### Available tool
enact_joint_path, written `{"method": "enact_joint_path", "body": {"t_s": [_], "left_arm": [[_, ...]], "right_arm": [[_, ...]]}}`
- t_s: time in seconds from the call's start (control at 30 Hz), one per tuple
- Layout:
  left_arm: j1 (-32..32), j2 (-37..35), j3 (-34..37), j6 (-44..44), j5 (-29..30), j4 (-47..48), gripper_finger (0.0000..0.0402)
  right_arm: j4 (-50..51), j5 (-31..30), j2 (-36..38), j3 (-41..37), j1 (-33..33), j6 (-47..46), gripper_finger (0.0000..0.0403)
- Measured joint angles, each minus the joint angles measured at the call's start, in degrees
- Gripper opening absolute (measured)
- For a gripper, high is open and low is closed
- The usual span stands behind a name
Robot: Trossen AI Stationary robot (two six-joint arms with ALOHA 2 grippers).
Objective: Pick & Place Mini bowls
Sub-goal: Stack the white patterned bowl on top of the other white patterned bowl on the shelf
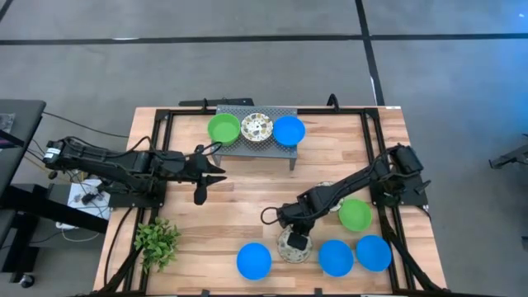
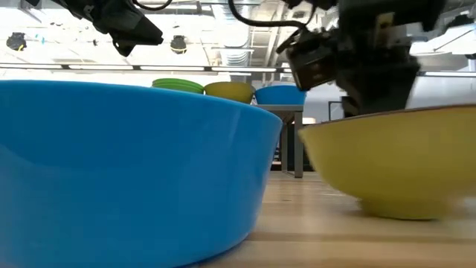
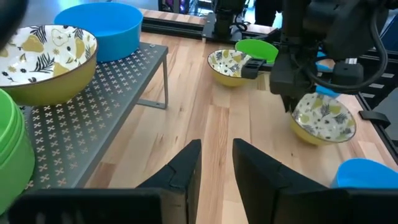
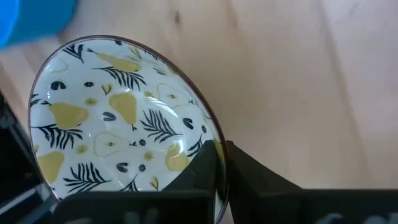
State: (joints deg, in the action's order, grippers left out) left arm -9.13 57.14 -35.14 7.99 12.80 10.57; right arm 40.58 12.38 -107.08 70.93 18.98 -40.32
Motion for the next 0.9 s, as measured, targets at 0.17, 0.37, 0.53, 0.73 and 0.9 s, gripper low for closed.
{"method": "enact_joint_path", "body": {"t_s": [0.17,0.37,0.53,0.73,0.9], "left_arm": [[0.00,0.00,0.00,0.00,0.00,-0.15,0.0090],[0.00,0.00,0.00,-0.02,0.00,-0.39,0.0090],[0.00,0.00,0.00,-0.02,-0.01,-0.42,0.0090],[0.00,0.00,0.00,-0.02,0.00,-0.42,0.0090],[0.00,0.00,0.00,-0.02,-0.01,-0.40,0.0090]], "right_arm": [[1.15,-0.84,-0.13,2.44,-1.38,1.08,0.0005],[9.14,-1.17,-0.13,9.21,-3.25,5.40,0.0005],[17.32,-5.70,-0.13,18.18,-6.33,10.68,0.0005],[25.88,-11.28,-0.13,30.50,-11.68,16.39,0.0003],[26.66,-12.81,-0.09,37.19,-16.90,19.35,0.0004]]}}
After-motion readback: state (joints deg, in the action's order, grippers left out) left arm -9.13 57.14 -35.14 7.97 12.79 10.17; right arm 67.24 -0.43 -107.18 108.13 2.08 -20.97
